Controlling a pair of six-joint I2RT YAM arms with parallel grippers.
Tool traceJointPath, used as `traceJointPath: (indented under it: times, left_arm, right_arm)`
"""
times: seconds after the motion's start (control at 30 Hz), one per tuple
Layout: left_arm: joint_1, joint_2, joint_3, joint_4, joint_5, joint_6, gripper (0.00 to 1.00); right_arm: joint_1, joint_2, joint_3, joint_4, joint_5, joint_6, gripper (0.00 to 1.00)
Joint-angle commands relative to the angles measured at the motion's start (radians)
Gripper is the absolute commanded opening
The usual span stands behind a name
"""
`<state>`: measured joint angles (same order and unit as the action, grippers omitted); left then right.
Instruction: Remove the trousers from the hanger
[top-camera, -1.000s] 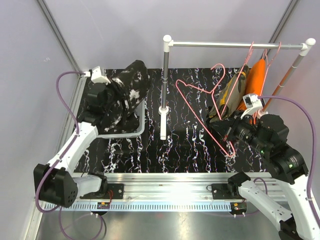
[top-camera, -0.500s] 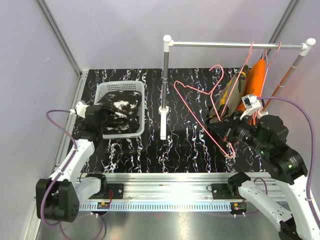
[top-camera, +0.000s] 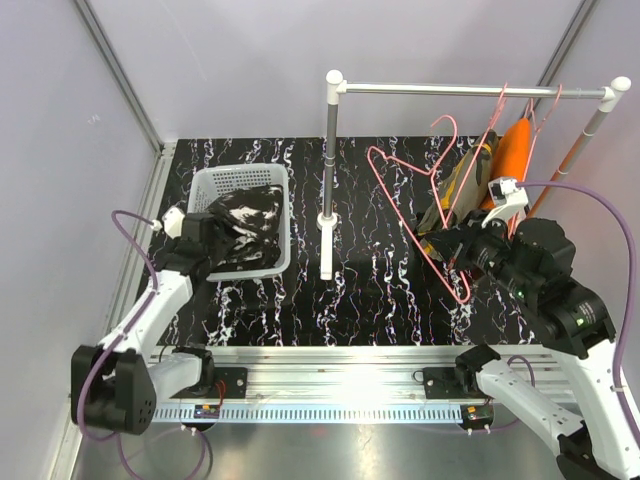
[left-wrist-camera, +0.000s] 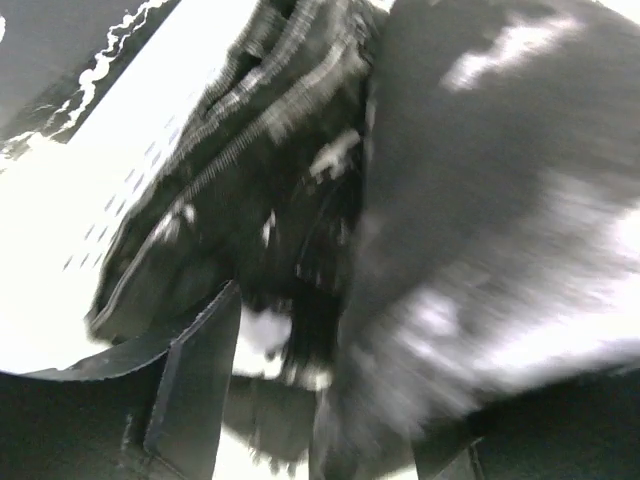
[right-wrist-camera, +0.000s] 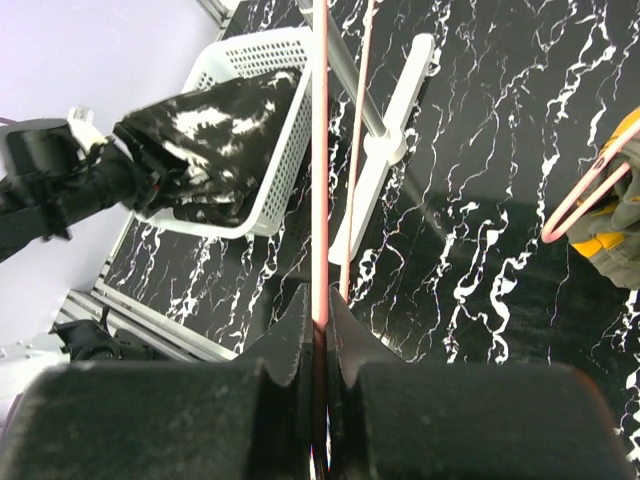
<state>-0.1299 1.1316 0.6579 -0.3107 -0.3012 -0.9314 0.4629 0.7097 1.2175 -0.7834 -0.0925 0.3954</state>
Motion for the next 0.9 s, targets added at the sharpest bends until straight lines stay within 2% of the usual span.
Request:
traceJointPath:
  times: [0.0,0.07,0.1,0.13,0.23,0.3,0.4,0.5,0.53,0.63,0.67,0.73,0.87]
  left_arm:
    - [-0.040,-0.125,0.088,-0.177,-0.071,0.078,0.66]
    - [-0.040,-0.176,0.100,-0.198,-0.073,0.107,0.72]
    - [-0.040,-0.200,0.127,-0.212,-0.079,0.130,0.81]
    - [-0.040,-0.204,0.147,-0.229,-0.084,0.143,0.84]
    - [-0.040,-0.190,0.244,-0.333,-0.116,0.189,0.90]
    - [-0.040,-0.213,0.305,-0.415,-0.140,0.219,0.90]
    - [-0.040,-0.279,0.341,-0.424,-0.115,0.293,0.86]
    - [-0.042,-0.303,0.423,-0.376,0.061,0.373,0.82]
    - [-0.048,-0.288,0.500,-0.387,0.110,0.384,0.82]
    - [-0.060,-0.170,0.600,-0.422,0.151,0.439,0.82]
    - [-0.066,-0.073,0.659,-0.444,0.148,0.450,0.80]
    - [-0.091,0.020,0.698,-0.491,0.123,0.453,0.77]
    - [-0.148,0.108,0.579,-0.437,0.053,0.407,0.77]
  right_arm:
    - [0.003,0.019,0.056,0.041,0.028,-0.026,0.00]
    - [0.002,0.025,0.059,0.049,0.025,-0.023,0.00]
    - [0.003,0.027,0.062,0.052,0.022,-0.023,0.00]
    - [0.002,0.033,0.065,0.055,0.020,-0.021,0.00]
    - [0.003,0.045,0.077,0.053,0.013,-0.023,0.00]
    - [0.003,0.048,0.083,0.047,0.014,-0.024,0.00]
    - [0.003,0.050,0.080,0.041,0.019,-0.027,0.00]
    - [0.003,0.053,0.076,0.032,0.011,-0.032,0.00]
    - [0.002,0.057,0.074,0.027,0.007,-0.033,0.00]
    - [0.002,0.062,0.068,0.027,-0.003,-0.032,0.00]
    - [0.002,0.063,0.066,0.024,0.002,-0.032,0.00]
    - [0.003,0.068,0.066,0.027,0.010,-0.035,0.00]
    - [0.003,0.076,0.074,0.026,0.057,-0.055,0.00]
